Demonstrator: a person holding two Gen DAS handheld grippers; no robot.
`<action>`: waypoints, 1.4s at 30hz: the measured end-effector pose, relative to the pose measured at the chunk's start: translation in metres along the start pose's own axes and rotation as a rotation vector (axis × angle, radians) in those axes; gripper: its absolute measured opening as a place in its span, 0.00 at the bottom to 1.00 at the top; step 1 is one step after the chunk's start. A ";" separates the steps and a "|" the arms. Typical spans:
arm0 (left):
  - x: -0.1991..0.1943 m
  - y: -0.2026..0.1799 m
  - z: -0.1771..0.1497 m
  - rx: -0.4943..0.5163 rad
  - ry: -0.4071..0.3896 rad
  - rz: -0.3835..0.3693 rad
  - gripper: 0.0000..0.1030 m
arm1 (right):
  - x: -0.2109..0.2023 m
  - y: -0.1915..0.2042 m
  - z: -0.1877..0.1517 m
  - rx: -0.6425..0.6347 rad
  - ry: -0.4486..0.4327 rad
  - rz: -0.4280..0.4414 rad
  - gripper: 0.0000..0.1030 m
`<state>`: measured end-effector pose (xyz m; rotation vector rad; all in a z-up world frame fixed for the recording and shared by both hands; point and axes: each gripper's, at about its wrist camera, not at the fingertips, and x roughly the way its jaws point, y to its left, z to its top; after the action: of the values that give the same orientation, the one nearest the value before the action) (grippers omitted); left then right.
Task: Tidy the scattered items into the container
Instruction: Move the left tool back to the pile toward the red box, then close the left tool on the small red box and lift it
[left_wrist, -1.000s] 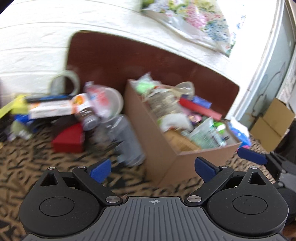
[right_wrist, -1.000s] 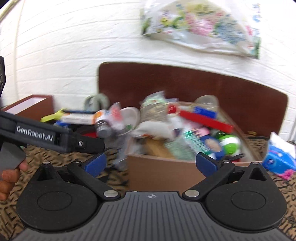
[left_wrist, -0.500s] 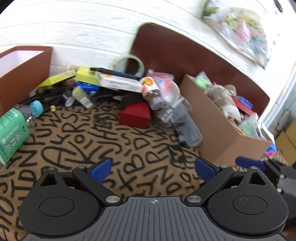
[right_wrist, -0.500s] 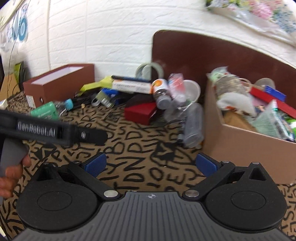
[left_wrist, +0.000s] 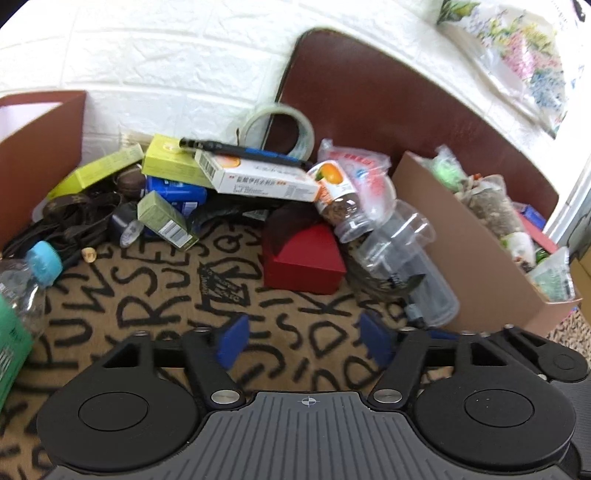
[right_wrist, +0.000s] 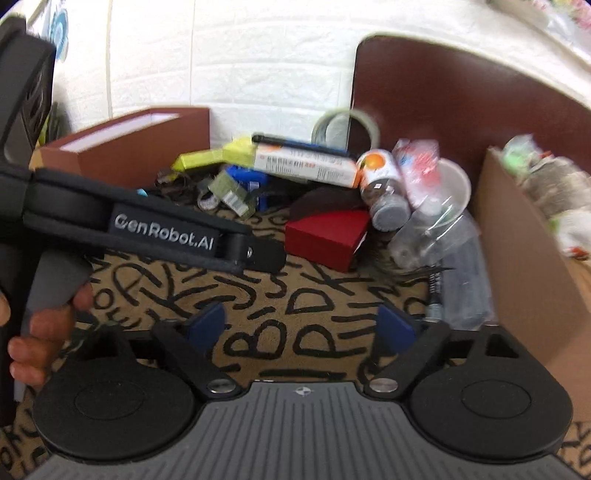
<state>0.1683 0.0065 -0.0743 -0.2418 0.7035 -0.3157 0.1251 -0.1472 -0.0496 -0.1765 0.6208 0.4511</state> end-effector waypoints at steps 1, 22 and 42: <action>0.007 0.004 0.001 -0.002 0.011 0.000 0.66 | 0.008 -0.002 0.001 0.011 0.013 0.009 0.72; 0.077 0.017 0.029 0.048 0.015 -0.088 0.64 | 0.087 -0.042 0.025 0.046 -0.024 0.051 0.53; -0.028 -0.017 -0.060 0.071 0.113 -0.093 0.58 | -0.030 0.012 -0.050 -0.046 0.042 0.132 0.50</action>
<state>0.1046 -0.0058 -0.0961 -0.1904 0.7919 -0.4452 0.0725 -0.1618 -0.0721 -0.1902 0.6661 0.5906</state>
